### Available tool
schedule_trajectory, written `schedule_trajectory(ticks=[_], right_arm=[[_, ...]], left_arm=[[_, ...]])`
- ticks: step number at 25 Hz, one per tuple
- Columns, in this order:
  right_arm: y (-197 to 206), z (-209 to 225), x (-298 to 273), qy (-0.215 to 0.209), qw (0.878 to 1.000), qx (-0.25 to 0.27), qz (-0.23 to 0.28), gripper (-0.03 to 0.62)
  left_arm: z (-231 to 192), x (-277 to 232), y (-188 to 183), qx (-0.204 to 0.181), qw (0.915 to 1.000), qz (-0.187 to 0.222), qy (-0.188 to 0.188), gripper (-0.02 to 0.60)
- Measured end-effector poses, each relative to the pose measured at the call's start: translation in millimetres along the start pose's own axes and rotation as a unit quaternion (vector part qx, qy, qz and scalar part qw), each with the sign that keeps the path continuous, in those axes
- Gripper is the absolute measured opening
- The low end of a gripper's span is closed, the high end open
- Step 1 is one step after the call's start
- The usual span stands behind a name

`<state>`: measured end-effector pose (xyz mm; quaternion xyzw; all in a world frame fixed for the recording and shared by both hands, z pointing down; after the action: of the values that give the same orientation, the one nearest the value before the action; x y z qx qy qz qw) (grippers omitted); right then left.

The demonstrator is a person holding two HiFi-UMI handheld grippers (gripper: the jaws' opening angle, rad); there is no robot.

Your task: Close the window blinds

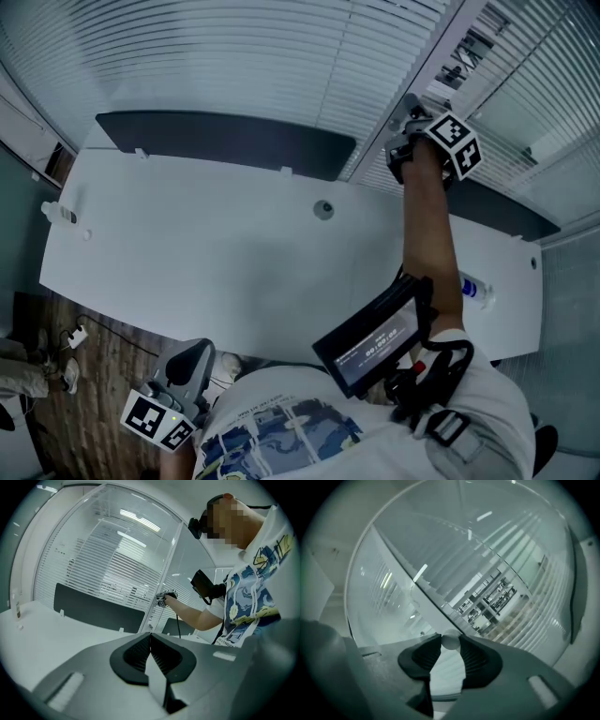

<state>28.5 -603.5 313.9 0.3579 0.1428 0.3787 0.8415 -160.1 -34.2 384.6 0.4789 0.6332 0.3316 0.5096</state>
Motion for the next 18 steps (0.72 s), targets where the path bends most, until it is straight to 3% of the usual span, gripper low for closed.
schedule_trajectory(ticks=[2, 4, 7, 11, 13, 18], right_arm=[[0, 5, -1, -0.016, 0.998, -0.059, 0.011, 0.123], [0, 8, -2, -0.019, 0.998, -0.065, 0.011, 0.123], [-2, 2, -2, 0.020, 0.999, 0.043, -0.017, 0.123], [0, -7, 0, 0.059, 0.986, 0.153, -0.040, 0.123], [1, -9, -2, 0.083, 0.972, 0.214, -0.057, 0.123], [5, -16, -6, 0.143, 0.915, 0.366, -0.095, 0.121]], left_arm=[[0, -1, -1, 0.000, 1.0000, -0.001, 0.002, 0.008], [-1, -3, -2, 0.000, 1.0000, -0.001, 0.003, 0.008], [0, -2, -2, -0.001, 1.0000, 0.000, 0.003, 0.008], [0, 2, 0, -0.001, 1.0000, 0.003, 0.001, 0.008], [-1, 2, 1, 0.000, 1.0000, -0.001, 0.000, 0.008], [-1, 0, -1, -0.001, 1.0000, -0.003, 0.002, 0.008]])
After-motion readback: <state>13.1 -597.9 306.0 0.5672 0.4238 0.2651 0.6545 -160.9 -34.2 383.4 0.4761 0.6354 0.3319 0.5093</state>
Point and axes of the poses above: the fingertips, and each gripper's own axes: x backward along the fingers, z to its right, y out of its underside, the point moved 3 cm from there along x, backward along the fingers, and after that the axes turned 11 degrees about -y, right-handed, at the moved point
